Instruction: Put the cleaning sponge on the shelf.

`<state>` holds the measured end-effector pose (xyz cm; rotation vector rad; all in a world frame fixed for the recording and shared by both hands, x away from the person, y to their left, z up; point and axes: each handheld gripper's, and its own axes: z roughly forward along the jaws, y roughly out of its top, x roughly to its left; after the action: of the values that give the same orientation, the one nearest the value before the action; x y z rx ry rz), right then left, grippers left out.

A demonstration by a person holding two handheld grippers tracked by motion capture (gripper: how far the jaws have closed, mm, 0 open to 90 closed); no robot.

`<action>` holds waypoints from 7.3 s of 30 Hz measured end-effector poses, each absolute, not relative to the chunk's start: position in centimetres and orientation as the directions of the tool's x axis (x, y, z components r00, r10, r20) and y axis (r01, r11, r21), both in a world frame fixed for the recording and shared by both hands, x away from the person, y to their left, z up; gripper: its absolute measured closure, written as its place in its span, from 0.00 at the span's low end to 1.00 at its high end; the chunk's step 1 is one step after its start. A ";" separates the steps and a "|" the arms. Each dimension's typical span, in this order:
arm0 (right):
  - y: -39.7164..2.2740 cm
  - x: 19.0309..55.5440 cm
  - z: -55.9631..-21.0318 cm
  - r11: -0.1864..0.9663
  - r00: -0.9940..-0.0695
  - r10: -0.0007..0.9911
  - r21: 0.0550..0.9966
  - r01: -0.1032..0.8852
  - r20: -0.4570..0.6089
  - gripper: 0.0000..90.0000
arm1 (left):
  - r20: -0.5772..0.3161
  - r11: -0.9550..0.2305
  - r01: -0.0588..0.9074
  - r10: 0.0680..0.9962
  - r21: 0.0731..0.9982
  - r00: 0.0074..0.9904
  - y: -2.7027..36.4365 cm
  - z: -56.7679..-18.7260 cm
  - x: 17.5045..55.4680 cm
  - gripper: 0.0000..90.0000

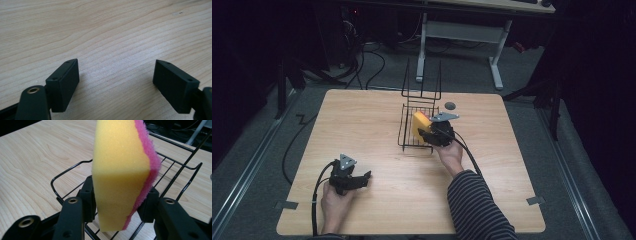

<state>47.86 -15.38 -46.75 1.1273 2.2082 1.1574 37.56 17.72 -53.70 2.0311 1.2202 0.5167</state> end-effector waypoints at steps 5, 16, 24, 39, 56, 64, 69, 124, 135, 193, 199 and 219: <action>-15.4 47.9 -46.8 0.335 -0.594 0.804 0.809 0.483 0.022 0.49 | -0.017 -0.310 0.599 0.879 0.738 0.476 17.7 -53.7 37.6 0.24; -16.3 47.4 -45.8 0.318 -0.612 0.788 0.808 0.497 0.066 0.34 | -0.017 -0.311 0.599 0.879 0.738 0.477 17.7 -53.7 37.6 0.24; -16.9 46.7 -44.6 0.309 -0.625 0.778 0.824 0.475 0.068 0.32 | -0.017 -0.310 0.599 0.879 0.738 0.476 17.7 -53.7 37.6 0.24; -18.6 45.4 -43.2 0.280 -0.620 0.782 0.846 0.453 0.073 0.31 | -0.017 -0.310 0.599 0.879 0.738 0.477 17.7 -53.7 37.6 0.24; -21.5 43.3 -41.7 0.205 -0.609 0.786 0.882 0.425 0.110 0.35 | -0.017 -0.310 0.599 0.879 0.738 0.476 17.7 -53.7 37.6 0.24; -23.5 42.1 -41.0 0.159 -0.591 0.797 0.901 0.403 0.123 0.38 | -0.018 -0.311 0.600 0.879 0.737 0.477 17.7 -53.7 37.6 0.24; -24.7 41.5 -40.7 0.156 -0.576 0.809 0.901 0.405 0.119 0.38 | -0.017 -0.310 0.599 0.879 0.738 0.477 17.7 -53.7 37.6 0.24; -30.8 35.7 -40.5 0.076 -0.505 0.852 0.920 0.384 0.140 0.41 | -0.016 -0.312 0.599 0.879 0.738 0.476 17.7 -53.7 37.5 0.24; -31.7 34.7 -41.2 0.052 -0.495 0.855 0.922 0.384 0.158 0.42 | -0.015 -0.312 0.599 0.879 0.737 0.477 17.7 -53.7 37.5 0.24; -32.7 33.8 -48.1 0.031 -0.415 0.888 0.875 0.482 0.197 0.42 | -0.015 -0.312 0.599 0.879 0.737 0.477 17.7 -53.7 37.5 0.24; -32.9 33.9 -48.8 0.027 -0.403 0.893 0.868 0.496 0.203 0.42 | -0.015 -0.312 0.599 0.879 0.737 0.477 17.7 -53.7 37.5 0.24; -31.9 35.2 -51.3 0.117 -0.372 0.921 0.825 0.554 0.119 0.42 | -0.015 -0.312 0.599 0.879 0.737 0.476 17.7 -53.7 37.5 0.24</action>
<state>35.21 -31.86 -51.34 1.4273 1.9773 1.1592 37.55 17.69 -53.69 2.0335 1.2198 0.5188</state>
